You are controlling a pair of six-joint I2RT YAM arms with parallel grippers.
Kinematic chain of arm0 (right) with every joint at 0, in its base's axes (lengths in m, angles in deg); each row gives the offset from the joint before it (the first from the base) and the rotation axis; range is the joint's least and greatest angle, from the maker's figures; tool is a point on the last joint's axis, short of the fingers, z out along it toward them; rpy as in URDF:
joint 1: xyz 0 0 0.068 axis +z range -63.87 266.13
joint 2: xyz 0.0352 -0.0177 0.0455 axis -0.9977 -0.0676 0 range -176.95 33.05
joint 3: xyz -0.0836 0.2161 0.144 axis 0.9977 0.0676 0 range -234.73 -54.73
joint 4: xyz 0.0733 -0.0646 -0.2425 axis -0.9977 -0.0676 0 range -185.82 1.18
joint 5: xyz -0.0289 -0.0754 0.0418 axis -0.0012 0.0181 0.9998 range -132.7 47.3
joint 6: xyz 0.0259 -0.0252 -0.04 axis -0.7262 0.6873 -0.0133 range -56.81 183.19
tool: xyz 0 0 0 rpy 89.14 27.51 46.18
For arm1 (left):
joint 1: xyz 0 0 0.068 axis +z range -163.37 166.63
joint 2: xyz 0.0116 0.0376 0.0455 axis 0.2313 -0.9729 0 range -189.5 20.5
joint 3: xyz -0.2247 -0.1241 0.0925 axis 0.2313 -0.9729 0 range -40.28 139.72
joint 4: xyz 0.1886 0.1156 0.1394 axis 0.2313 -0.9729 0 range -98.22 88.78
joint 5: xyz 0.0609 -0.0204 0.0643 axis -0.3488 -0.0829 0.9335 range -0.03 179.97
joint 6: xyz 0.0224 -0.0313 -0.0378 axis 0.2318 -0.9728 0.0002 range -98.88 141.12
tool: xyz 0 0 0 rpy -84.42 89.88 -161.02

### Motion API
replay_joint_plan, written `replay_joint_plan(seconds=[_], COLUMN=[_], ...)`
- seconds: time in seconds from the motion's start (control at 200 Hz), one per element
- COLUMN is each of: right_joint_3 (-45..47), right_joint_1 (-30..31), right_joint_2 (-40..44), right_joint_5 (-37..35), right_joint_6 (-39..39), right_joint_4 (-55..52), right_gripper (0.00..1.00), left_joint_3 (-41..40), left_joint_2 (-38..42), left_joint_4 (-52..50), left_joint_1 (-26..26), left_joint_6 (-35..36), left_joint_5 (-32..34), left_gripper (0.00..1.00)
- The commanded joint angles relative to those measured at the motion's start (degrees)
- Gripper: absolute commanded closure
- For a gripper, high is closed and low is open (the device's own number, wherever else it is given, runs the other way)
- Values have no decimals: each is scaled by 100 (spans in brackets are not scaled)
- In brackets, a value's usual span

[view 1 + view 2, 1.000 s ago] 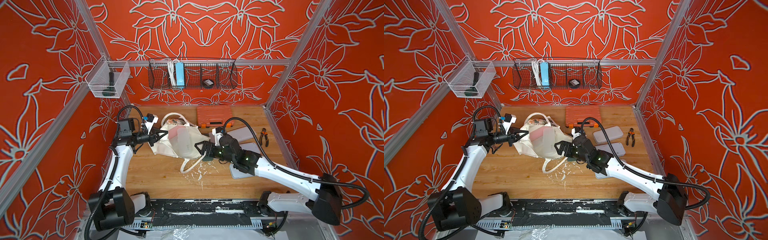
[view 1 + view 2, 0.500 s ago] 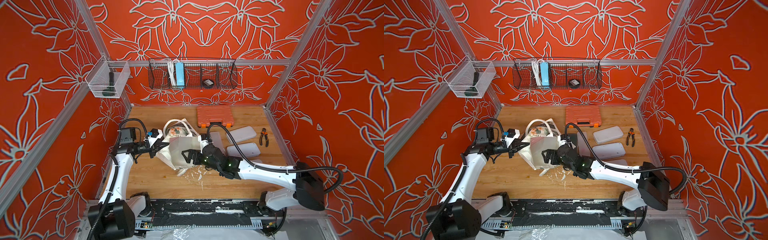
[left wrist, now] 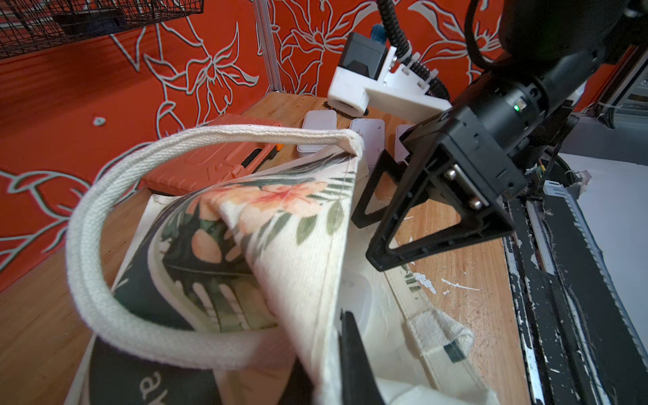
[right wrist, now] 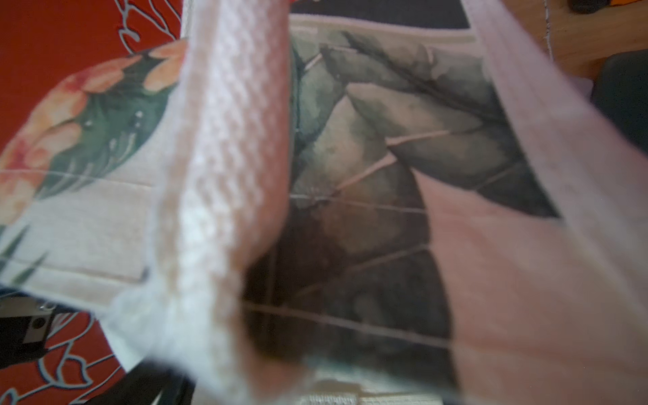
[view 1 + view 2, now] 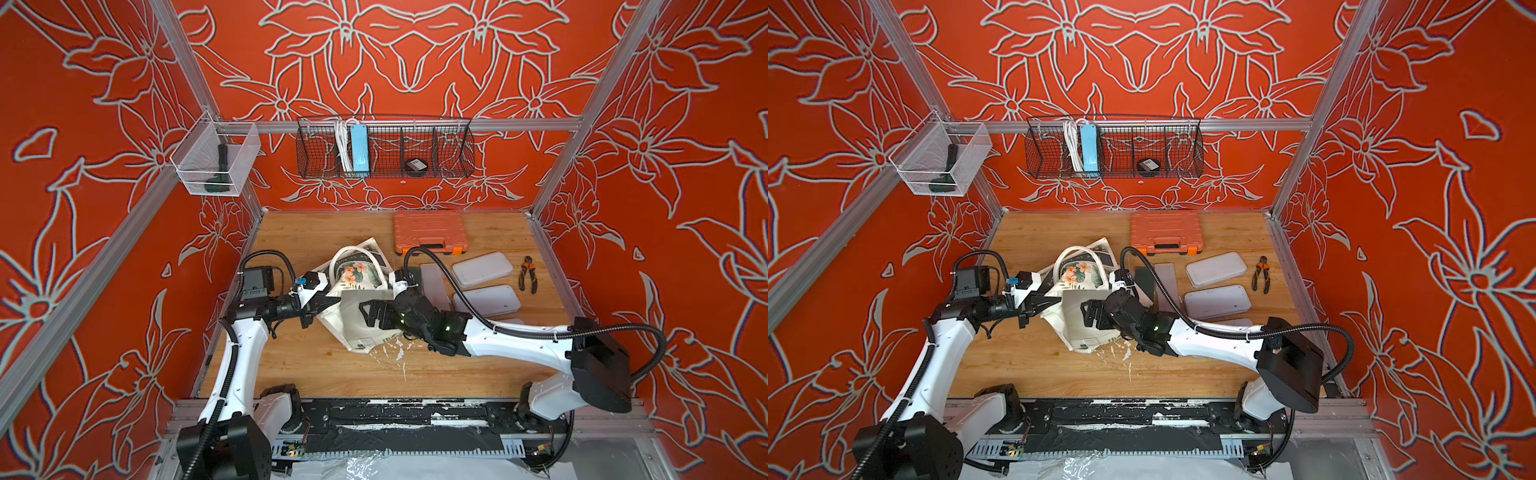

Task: Take out the pencil case from the canvas bag
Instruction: Pick up the pencil case from the canvas bag.

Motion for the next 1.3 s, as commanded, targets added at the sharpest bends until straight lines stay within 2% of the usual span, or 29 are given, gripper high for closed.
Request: replay_joint_plan(seconds=[0.0, 0.195, 0.305, 0.57, 0.931, 1.296], right_joint_3=[31, 52, -6, -304, -1290, -1940], right_joint_1=[91, 395, 405, 421, 483, 483], right_joint_2=[-126, -316, -599, -984, -1850, -2190], right_joint_5=[-348, -897, -959, -1433, -1556, -1805], right_joint_6=[256, 550, 411, 109, 337, 602], right_joint_4=[-264, -401, -450, -902, -1625, -2287], right_gripper=[2, 2, 2, 2, 2, 2], left_joint_3=[62, -195, -308, -726, -795, -796], left_joint_2=[13, 103, 280, 458, 504, 490], left_joint_4=[-350, -135, -72, 907, 921, 833], left_joint_1=[9, 5, 2, -6, -12, -7], left_joint_6=[35, -773, -844, -1978, -2031, -1934], left_joint_5=[-269, -313, -444, -469, -475, -504], left_gripper=[100, 100, 100, 100, 100, 100])
